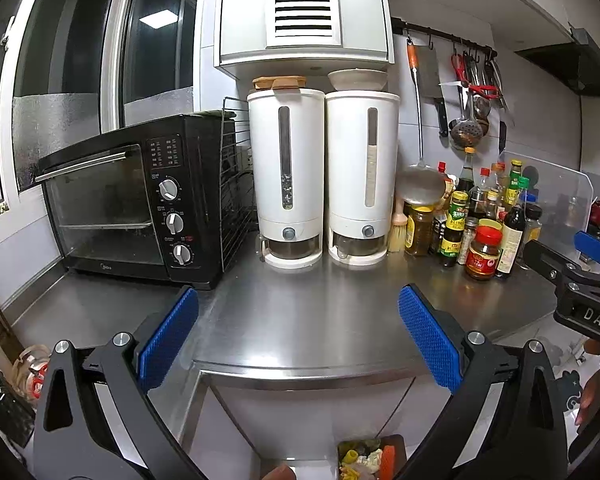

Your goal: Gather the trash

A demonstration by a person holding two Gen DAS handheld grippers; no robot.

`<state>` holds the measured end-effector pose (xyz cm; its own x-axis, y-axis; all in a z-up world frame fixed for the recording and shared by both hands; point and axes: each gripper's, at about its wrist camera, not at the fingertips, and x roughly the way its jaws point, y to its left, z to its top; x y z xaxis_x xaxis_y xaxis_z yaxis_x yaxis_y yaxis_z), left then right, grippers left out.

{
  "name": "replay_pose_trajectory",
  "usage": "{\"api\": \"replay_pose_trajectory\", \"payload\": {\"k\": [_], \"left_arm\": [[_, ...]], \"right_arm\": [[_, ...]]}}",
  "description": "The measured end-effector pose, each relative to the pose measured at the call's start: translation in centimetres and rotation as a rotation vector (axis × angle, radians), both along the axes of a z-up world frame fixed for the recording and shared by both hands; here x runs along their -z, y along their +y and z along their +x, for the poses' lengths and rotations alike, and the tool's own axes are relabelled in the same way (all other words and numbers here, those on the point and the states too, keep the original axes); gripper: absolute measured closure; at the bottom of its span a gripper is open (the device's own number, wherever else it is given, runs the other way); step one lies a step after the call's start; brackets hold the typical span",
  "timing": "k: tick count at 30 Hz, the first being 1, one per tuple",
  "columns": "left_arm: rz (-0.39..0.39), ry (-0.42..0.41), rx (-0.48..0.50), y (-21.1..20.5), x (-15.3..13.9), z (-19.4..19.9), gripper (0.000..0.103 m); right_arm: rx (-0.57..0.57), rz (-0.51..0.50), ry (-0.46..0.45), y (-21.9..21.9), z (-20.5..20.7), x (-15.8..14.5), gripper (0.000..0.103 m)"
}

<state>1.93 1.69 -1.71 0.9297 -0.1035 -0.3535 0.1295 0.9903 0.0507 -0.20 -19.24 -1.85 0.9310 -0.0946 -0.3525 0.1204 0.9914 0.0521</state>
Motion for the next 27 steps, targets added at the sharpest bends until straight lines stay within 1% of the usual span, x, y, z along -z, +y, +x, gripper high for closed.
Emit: {"api": "replay_pose_trajectory", "payload": {"k": [14, 27], "left_arm": [[-0.002, 0.004, 0.005, 0.13, -0.46, -0.13, 0.008], [0.002, 0.004, 0.006, 0.33, -0.29, 0.21, 0.008]], "right_arm": [[-0.010, 0.000, 0.014, -0.18, -0.02, 0.24, 0.003], [-0.011, -0.001, 0.021, 0.22, 0.23, 0.37, 0.003]]}}
